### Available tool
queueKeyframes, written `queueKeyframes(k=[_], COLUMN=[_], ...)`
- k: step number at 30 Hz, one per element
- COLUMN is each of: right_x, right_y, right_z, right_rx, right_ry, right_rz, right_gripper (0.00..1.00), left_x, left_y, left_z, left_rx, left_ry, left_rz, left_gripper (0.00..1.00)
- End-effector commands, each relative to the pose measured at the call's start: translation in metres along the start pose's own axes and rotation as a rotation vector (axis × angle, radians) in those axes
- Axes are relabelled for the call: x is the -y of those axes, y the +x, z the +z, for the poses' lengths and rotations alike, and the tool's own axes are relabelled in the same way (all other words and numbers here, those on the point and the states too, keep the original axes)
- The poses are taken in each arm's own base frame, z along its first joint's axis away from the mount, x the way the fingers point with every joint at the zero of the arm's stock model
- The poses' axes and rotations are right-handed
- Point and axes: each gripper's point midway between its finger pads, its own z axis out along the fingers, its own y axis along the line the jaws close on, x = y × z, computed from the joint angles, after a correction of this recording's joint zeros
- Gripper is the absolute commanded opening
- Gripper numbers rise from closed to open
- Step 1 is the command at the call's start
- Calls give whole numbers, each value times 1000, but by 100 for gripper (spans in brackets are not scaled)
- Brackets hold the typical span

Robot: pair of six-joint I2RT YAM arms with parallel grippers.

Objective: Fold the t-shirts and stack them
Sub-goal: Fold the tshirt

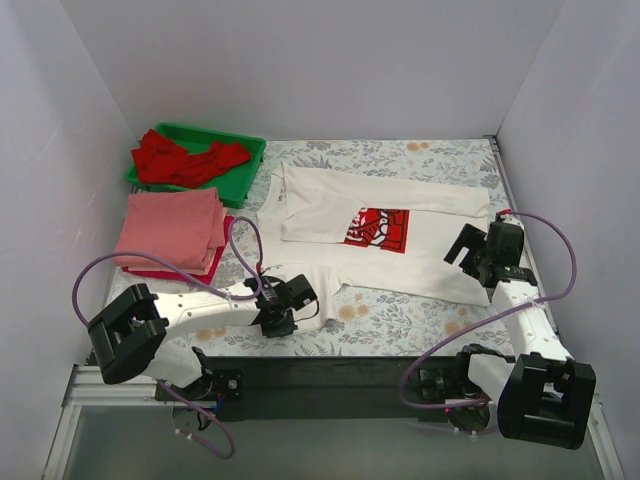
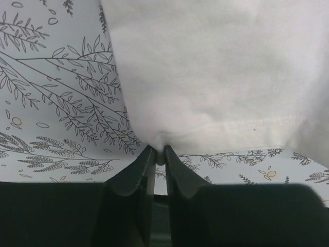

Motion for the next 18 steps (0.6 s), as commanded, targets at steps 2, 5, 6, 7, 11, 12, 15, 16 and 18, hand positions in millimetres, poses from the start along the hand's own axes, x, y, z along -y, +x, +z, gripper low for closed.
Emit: queueKeyframes(k=[2,5,6,7,11,12,15,16,18], right_x=[17,20,20,22,32,34,30,31,34], right_y=[-9,1,5,12,39,48,58,65,65], right_z=[-11,-15,-17,-18,-25,-24,-28,-26,-27], right_rx=[104,101,96,77,33,15,11,3,25], right_ry=[86,78,77,83,124,125,95,94,106], right_rz=[96,111,120,146,215,228,282,292,323], right_gripper=[98,98,98,98,98,98,98,98,98], left_x=[0,0,1,1,8,11,21,23,27], left_y=[-9,-15,-18,-19,-35,-39,-47,-49,-56], left_z=[19,20,19,18,2,-2,-16,-19,-28], left_rx=[70,100,112,118,190,210,251,260,289], left_ry=[-24,-29,-24,-21,47,73,173,194,237], left_rz=[-39,-30,-32,-28,-55,-66,-88,-85,-101], left_gripper=[5,0,0,0,0,0,0,0,0])
